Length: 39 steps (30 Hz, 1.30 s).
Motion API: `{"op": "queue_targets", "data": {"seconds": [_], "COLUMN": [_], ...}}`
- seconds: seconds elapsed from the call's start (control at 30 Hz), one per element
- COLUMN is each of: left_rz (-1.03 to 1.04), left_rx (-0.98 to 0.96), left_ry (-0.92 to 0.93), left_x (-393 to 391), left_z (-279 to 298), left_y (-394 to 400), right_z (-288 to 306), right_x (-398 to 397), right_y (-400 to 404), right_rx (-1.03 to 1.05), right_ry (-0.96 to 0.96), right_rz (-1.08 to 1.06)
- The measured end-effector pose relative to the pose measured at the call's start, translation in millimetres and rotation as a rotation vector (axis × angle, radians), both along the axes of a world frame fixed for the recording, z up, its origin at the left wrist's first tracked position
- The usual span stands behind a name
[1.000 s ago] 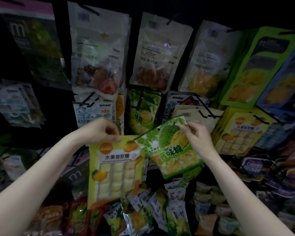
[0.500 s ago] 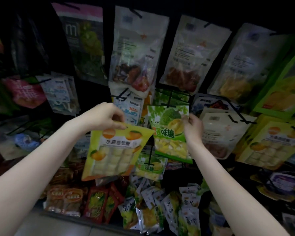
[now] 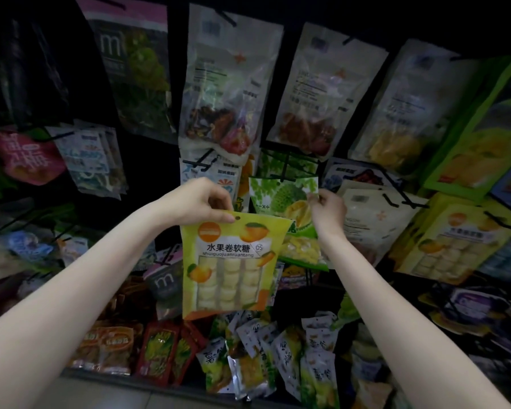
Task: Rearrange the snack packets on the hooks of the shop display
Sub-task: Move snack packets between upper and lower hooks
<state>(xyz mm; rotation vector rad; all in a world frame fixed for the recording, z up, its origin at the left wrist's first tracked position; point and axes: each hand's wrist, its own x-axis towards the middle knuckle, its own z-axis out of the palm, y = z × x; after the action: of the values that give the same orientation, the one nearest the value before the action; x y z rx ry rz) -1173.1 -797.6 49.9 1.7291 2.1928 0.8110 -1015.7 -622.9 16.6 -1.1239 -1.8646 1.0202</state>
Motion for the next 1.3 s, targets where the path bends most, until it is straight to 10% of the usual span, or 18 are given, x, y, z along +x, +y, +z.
{"op": "queue_targets", "data": {"seconds": [0.53, 1.3], "left_rz": [0.074, 0.068], "left_rx": [0.029, 0.056], "left_ry": [0.075, 0.113], "left_x": [-8, 1], "left_z": [-5, -3], "left_y": [-21, -8], "right_z": [-15, -5], "right_x": [-4, -31], "right_y": [11, 29], "right_rx": [-0.466, -0.269], "right_ry": [0.233, 0.184], "right_rz": [-0.027, -0.077]}}
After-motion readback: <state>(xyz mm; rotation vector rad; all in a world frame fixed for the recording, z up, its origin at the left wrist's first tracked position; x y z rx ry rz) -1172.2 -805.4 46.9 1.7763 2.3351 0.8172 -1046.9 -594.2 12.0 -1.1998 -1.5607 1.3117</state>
